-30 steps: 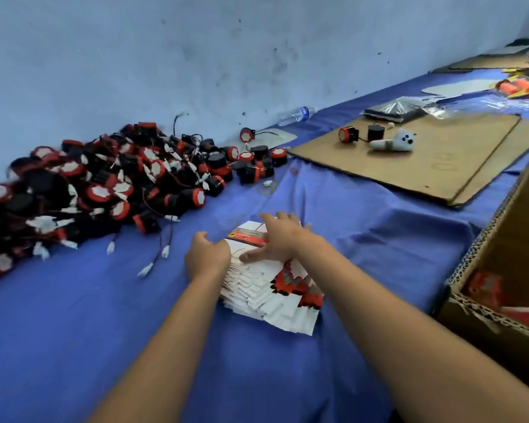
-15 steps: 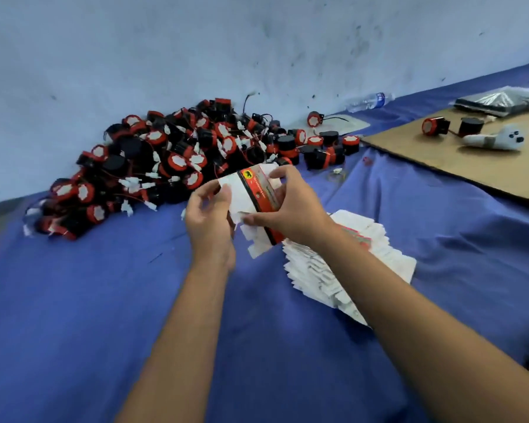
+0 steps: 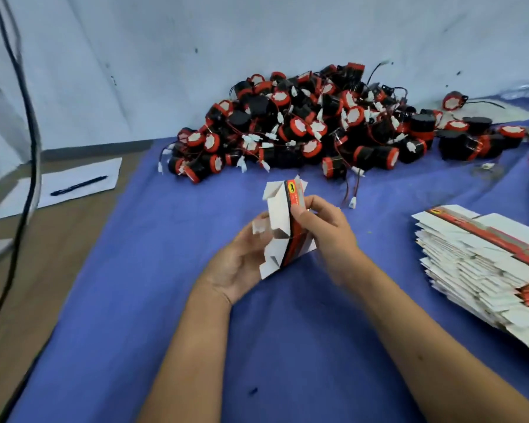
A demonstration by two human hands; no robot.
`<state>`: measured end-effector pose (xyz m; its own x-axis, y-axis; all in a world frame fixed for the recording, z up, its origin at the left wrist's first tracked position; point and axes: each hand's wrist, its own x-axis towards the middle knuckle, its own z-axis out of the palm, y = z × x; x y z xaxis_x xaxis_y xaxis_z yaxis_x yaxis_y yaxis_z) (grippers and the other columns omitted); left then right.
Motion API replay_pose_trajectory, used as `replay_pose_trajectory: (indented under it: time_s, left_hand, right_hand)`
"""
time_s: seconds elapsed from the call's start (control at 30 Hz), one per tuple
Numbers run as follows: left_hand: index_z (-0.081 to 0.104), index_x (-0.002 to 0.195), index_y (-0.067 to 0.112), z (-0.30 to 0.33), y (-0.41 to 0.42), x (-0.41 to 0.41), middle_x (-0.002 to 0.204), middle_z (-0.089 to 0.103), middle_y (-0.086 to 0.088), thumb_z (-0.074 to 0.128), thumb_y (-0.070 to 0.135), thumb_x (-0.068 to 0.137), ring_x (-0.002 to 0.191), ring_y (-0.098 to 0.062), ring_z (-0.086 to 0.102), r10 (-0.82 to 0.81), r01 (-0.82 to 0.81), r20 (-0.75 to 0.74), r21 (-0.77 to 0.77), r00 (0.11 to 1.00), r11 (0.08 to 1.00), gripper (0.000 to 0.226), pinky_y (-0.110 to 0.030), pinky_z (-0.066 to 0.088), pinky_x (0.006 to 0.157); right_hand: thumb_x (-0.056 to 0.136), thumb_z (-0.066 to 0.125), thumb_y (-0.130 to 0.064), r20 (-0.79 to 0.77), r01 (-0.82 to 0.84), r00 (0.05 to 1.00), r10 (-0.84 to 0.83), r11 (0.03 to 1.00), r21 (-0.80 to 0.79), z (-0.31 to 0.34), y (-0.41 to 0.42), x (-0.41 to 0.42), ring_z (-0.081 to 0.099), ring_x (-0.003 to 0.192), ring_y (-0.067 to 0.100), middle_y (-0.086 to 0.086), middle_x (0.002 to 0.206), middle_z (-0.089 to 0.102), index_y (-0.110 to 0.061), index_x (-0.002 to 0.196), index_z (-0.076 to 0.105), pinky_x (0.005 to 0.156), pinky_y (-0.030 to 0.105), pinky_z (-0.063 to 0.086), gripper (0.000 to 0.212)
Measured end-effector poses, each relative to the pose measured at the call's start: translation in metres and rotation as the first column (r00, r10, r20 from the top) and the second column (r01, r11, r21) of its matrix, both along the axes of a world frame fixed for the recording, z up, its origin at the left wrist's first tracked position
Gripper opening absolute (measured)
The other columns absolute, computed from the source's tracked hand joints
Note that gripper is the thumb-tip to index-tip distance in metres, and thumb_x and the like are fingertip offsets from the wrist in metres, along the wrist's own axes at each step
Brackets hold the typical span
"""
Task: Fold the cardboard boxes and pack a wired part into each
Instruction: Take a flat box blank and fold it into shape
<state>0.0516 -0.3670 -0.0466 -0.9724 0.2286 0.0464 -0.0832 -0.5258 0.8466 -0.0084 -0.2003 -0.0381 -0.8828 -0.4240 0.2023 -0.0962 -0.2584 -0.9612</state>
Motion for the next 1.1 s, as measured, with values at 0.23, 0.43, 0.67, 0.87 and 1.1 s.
replay_pose_trajectory:
  time_s: [0.23,0.43,0.67,0.87,1.1]
  left_hand:
    - [0.062,0.133,0.004,-0.001,0.023,-0.013,0.126,0.068,-0.023,0.082,0.034,0.069,0.115,-0.037,0.065,0.312,-0.311,-0.035,-0.251,0.949,0.917,0.073,-0.055,0.048,0.110]
    - [0.065,0.126,0.008,0.001,0.018,-0.013,0.108,0.074,-0.017,0.053,0.024,0.078,0.097,-0.036,0.069,0.488,-0.484,0.093,-0.064,0.868,0.873,0.052,-0.050,0.053,0.089]
    - [0.073,0.101,0.012,0.003,0.025,-0.014,0.101,0.070,-0.018,0.052,0.025,0.090,0.094,-0.035,0.068,0.586,-0.574,0.062,-0.141,0.808,0.807,0.027,-0.046,0.057,0.086]
    - [0.070,0.131,0.010,0.003,0.022,-0.008,0.132,0.067,-0.018,0.074,0.050,0.089,0.125,-0.032,0.062,0.178,-0.179,0.024,0.049,0.984,0.983,0.058,-0.047,0.048,0.110]
    - [0.062,0.135,0.013,0.011,0.033,-0.010,0.115,0.068,-0.015,0.074,0.048,0.075,0.108,-0.032,0.063,0.468,-0.464,0.035,-0.083,0.883,0.882,0.071,-0.048,0.044,0.093]
  right_hand:
    - [0.088,0.073,-0.036,-0.084,-0.105,0.991,0.102,0.994,-0.032,0.002,0.000,0.001,0.071,0.099,0.027,0.017,0.111,0.074,-0.009,0.118,0.068,0.086,0.038,0.058,0.041]
    - [0.073,0.089,-0.015,-0.121,-0.301,0.940,0.320,0.942,0.147,0.004,0.006,0.010,0.073,0.101,0.017,0.001,0.110,0.075,-0.019,0.124,0.060,0.081,0.028,0.058,0.059]
    - [0.063,0.097,-0.024,-0.280,-0.041,0.953,0.112,0.968,0.246,-0.002,-0.011,0.022,0.070,0.105,0.014,-0.007,0.111,0.071,-0.020,0.131,0.056,0.088,0.031,0.057,0.080]
    - [0.075,0.083,-0.024,0.086,-0.079,0.992,0.096,0.979,-0.188,0.006,-0.002,0.014,0.072,0.103,0.031,0.015,0.111,0.075,-0.009,0.131,0.059,0.086,0.038,0.058,0.062]
    - [0.078,0.083,-0.024,0.107,-0.173,0.975,0.196,0.965,-0.199,0.008,-0.007,0.019,0.071,0.110,0.029,0.013,0.116,0.074,-0.013,0.147,0.043,0.094,0.036,0.057,0.081]
